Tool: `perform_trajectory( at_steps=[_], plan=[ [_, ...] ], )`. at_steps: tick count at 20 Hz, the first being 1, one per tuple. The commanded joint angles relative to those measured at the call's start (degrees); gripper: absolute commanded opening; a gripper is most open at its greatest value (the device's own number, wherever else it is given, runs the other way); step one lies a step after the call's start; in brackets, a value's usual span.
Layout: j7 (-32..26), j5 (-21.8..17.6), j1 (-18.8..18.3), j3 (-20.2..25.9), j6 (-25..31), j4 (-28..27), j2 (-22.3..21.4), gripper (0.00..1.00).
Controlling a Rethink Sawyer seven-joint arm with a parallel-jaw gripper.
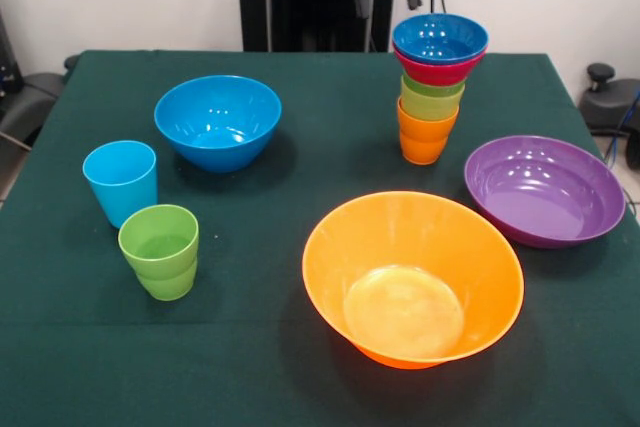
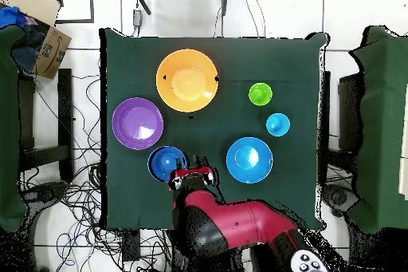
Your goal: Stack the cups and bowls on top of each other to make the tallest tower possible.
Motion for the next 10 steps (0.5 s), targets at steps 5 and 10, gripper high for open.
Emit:
perform_trajectory(
  at_steps=[5,10],
  plan=[
    [-0.94,3.89,-5.04,6.84,18.04,-7.82,-2.74,1.00],
    [-0.67,2.96,-4.46,5.97,19.99,-10.76,-1.88,1.00]
  ],
)
